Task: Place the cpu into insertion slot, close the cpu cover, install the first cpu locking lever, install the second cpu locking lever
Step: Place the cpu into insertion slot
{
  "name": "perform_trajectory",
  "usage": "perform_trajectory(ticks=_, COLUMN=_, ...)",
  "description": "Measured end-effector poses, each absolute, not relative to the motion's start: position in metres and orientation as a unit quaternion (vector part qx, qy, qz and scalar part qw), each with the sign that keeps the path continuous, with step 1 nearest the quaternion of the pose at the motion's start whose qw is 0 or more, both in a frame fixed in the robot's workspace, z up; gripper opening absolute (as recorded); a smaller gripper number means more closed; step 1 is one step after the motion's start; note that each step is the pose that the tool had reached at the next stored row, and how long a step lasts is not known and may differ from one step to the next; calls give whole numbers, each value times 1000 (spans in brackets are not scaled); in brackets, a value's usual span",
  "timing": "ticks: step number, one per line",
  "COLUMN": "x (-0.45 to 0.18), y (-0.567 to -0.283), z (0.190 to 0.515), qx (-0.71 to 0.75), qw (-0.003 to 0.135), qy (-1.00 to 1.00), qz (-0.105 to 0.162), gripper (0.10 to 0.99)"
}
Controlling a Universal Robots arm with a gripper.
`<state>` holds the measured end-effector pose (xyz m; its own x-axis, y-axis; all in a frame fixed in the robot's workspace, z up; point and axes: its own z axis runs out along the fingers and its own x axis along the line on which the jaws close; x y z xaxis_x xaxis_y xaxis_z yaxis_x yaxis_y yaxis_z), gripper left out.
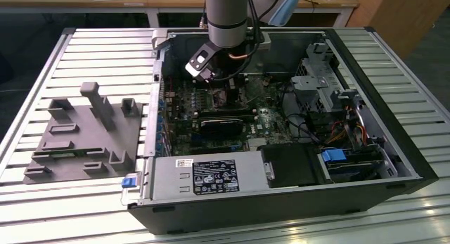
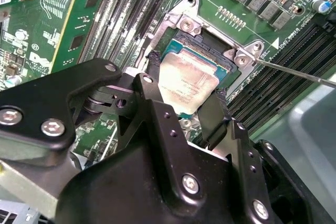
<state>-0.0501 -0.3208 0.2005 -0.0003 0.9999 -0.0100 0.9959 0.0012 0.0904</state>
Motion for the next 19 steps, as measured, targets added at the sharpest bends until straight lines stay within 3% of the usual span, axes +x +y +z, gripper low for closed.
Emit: perform_trajectory(ticks=19, x=-50, y=-320, z=195, qx=707, qw=35, qy=706, qz=29, gripper=537)
